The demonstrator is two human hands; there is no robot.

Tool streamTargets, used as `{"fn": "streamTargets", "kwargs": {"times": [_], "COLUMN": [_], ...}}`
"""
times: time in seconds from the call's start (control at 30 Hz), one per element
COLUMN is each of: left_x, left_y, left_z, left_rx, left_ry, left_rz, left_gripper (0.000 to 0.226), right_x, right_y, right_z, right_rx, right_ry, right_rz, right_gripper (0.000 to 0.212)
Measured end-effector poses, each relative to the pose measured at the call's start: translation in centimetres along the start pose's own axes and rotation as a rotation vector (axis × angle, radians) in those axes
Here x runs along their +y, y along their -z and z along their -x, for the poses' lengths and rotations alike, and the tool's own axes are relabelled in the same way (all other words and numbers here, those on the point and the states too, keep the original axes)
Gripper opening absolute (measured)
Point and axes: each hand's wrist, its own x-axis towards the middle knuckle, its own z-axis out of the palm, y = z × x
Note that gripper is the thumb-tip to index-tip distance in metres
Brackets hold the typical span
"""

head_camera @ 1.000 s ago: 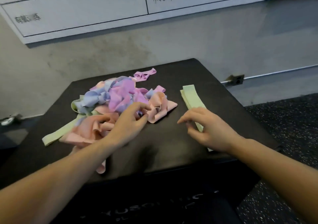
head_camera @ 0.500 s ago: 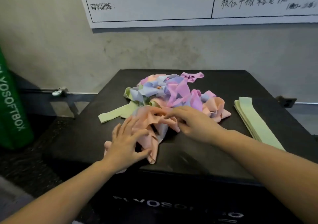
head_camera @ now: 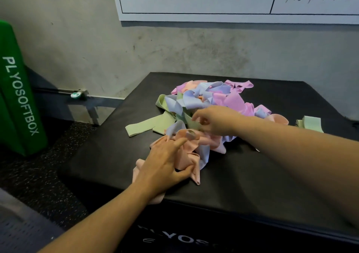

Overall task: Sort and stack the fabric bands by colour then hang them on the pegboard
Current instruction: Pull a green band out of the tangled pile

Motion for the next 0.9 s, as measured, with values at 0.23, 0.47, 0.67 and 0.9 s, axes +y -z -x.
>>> {"fn": "streamTargets", "kwargs": {"times": [0.23,0.47,0.67,0.9], "left_x": [-0.4,-0.8,-0.8,0.3], "left_y": [-0.5,-1.0,-1.8,-2.5], "left_z": [0.2,-0.3,-2.3,-4.9], "left_rx": [-0.036,-0.019,0.011,0.051], "left_ry": [0.004,0.037,0.233,0.248], "left_rz": [-0.14,-0.177,-0.068,-0.052], "left_gripper": [0.049,0.034,0.037,0.046], "right_x": [1.9,1.1,1.9,4.2], "right_y": [-1.1,-0.6,1.0,2.0], "right_z": [1.1,2.4,5.5,7.8], "right_rx": [0.06,0.363,0.164,0.371], "right_ry": [-0.061,0.032,-0.026,-0.192], "right_rz": [0.168,-0.022,-0.341,-0.628], "right_gripper": [0.031,0.032,0.024,0.037]}}
